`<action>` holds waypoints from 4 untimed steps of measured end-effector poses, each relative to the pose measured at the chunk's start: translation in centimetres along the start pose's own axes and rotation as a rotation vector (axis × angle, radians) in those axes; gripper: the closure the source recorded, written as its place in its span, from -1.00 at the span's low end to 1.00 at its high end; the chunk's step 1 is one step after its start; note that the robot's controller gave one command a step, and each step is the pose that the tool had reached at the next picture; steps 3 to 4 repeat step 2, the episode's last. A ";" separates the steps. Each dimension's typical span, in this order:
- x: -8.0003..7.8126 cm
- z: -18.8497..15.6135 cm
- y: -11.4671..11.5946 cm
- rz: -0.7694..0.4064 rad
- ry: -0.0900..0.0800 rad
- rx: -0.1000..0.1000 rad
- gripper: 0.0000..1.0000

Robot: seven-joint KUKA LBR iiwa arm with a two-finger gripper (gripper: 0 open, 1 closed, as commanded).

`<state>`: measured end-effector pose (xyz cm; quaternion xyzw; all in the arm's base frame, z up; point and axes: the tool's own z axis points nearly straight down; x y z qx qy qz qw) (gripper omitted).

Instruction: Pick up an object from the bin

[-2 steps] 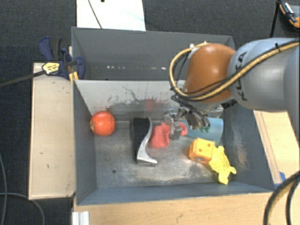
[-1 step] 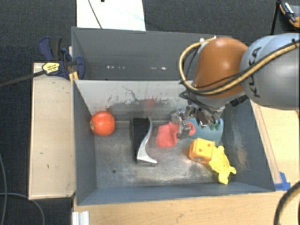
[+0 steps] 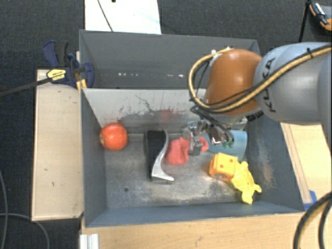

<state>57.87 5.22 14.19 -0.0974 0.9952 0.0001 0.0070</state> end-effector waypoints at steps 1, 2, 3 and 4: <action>0.9 -1.7 -1.7 -0.019 0.023 -0.004 1.00; 1.1 -6.6 1.1 -0.006 0.010 0.000 1.00; 1.1 -6.6 1.1 -0.006 0.010 0.000 1.00; 1.1 -6.6 1.1 -0.006 0.010 0.000 1.00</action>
Offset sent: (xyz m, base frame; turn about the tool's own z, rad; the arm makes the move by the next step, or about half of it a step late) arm -0.0161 0.0098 0.0652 -0.0077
